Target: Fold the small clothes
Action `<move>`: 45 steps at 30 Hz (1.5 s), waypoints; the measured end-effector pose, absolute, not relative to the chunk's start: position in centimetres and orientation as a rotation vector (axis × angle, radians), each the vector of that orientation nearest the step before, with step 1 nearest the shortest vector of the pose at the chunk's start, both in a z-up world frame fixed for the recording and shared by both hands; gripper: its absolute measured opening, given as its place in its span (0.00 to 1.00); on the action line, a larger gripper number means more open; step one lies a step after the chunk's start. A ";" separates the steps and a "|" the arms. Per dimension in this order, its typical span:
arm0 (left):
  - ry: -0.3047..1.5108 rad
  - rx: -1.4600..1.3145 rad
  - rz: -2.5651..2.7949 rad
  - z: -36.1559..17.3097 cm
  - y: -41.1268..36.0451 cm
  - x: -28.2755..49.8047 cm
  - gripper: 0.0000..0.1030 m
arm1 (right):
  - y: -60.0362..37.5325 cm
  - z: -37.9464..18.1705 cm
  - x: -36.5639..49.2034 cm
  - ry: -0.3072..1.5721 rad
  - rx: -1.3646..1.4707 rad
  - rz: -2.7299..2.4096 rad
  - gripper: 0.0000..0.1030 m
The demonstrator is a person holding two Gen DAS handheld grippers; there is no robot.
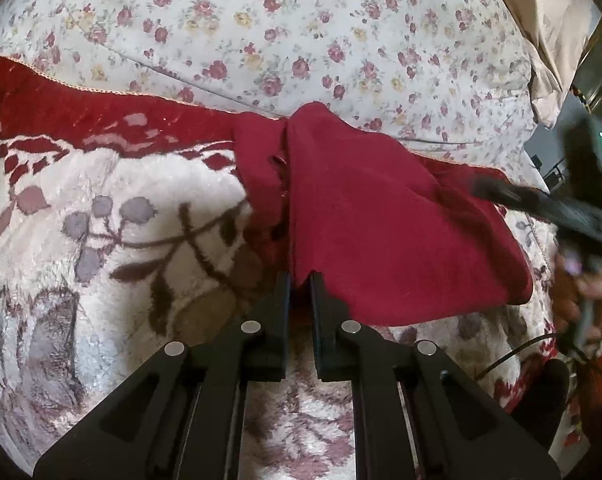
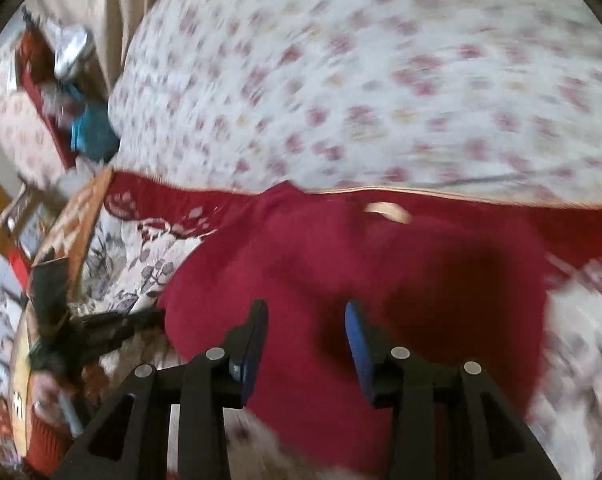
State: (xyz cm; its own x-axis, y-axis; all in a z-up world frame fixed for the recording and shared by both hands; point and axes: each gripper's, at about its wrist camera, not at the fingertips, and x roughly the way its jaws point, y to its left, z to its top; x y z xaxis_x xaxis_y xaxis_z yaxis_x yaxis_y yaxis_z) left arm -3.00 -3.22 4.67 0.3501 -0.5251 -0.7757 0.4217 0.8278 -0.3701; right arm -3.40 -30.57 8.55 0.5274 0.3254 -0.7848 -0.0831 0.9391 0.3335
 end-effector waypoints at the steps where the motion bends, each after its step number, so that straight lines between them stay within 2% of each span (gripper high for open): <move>1: 1.055 -0.119 -0.614 4.5 -3.3 -2.8 0.08 | -29.5 7.7 -1.5 0.997 0.267 0.245 0.37; 7: 1.064 -0.134 -0.612 4.3 -3.2 -2.4 0.08 | -24.3 2.8 7.4 1.072 0.246 0.199 0.37; 8: 1.065 -0.134 -0.606 4.3 -3.2 -2.3 0.11 | -23.9 2.2 8.2 1.084 0.254 0.205 0.37; 10: 1.068 -0.129 -0.570 4.1 -3.3 -1.9 0.26 | -23.0 1.1 9.2 1.099 0.246 0.208 0.37; 11: 1.067 -0.126 -0.556 4.1 -3.4 -1.7 0.29 | -22.4 0.7 9.6 1.092 0.224 0.205 0.37; 14: 1.063 -0.147 -0.549 4.2 -3.2 -1.2 0.30 | -20.7 0.2 10.1 1.054 0.116 0.190 0.38; 17: 1.046 -0.153 -0.517 4.5 -3.0 -0.9 0.40 | -21.0 0.3 10.1 1.049 0.138 0.196 0.38; 24: 1.020 -0.100 -0.478 4.7 -3.3 -1.3 0.41 | -22.5 2.7 7.8 1.040 0.181 0.247 0.38; 27: 1.001 -0.062 -0.446 4.7 -3.5 -1.4 0.51 | -21.8 2.7 7.0 1.044 0.124 0.246 0.40; 45: 1.001 -0.071 -0.439 4.5 -3.5 -1.0 0.53 | -22.1 0.7 8.1 1.082 0.206 0.246 0.45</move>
